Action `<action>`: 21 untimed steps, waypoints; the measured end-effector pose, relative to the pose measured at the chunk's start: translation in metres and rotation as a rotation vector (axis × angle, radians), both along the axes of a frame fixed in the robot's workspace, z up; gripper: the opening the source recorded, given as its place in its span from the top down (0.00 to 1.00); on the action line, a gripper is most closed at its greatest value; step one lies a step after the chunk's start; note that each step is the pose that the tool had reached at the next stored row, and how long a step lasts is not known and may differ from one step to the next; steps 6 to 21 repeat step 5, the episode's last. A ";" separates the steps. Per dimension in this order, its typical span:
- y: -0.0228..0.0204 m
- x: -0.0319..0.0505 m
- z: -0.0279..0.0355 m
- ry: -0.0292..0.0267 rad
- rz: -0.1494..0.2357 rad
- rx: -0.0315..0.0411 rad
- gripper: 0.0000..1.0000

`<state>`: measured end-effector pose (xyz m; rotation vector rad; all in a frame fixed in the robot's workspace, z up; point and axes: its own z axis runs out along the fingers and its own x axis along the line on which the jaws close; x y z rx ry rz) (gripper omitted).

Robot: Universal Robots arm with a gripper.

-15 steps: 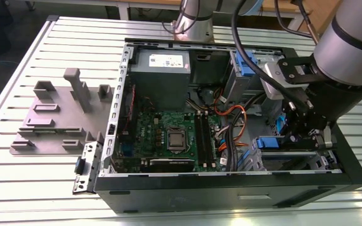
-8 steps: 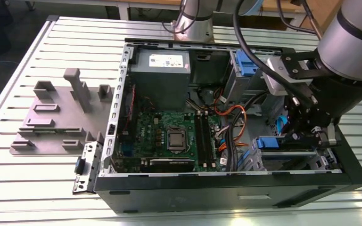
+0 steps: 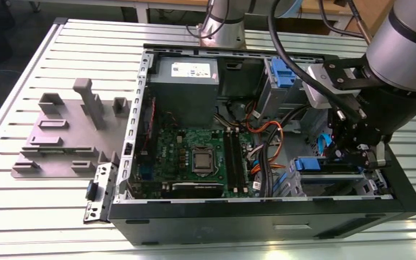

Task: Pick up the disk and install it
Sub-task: 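Insert the second disk wire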

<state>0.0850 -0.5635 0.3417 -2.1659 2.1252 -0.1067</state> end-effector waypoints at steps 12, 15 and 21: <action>0.0000 0.0000 0.0000 0.0007 0.000 0.0000 0.89; 0.0000 0.0000 0.0000 0.0007 0.000 0.0000 0.89; 0.0000 0.0000 0.0000 0.0007 0.000 0.0000 0.89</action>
